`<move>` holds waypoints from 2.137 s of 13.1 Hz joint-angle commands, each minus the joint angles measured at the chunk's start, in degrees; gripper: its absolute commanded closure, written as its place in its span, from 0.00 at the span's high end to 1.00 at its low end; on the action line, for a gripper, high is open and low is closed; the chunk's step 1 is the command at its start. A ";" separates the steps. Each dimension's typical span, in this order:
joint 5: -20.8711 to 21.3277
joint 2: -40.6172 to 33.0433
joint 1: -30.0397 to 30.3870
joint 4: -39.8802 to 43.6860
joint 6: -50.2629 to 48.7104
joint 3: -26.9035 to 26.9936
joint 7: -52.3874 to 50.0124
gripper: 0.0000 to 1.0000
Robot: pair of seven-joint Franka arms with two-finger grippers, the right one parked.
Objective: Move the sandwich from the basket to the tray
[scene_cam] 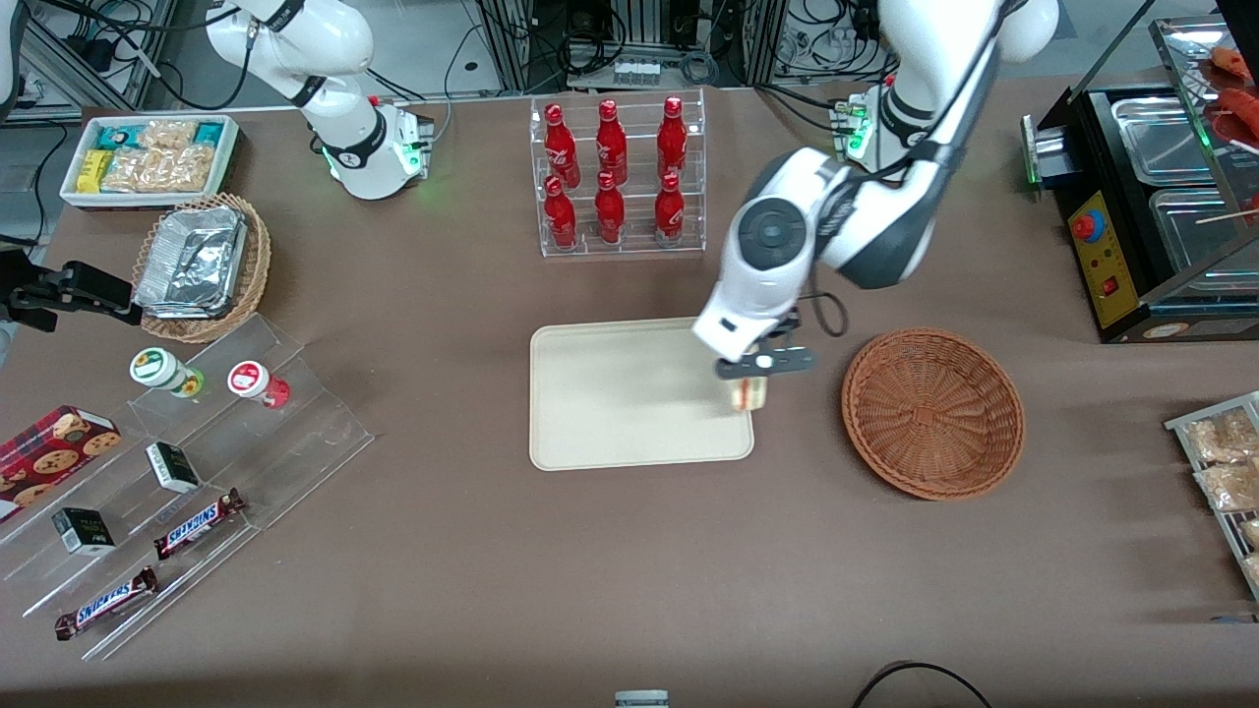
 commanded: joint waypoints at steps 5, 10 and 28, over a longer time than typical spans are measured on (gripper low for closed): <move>0.45 15.66 -6.73 19.00 -3.49 0.81 -6.39 0.00; 0.72 21.74 -8.14 25.86 -4.98 0.98 -8.68 0.00; 2.83 26.15 -10.43 29.57 -4.63 1.16 -14.13 1.00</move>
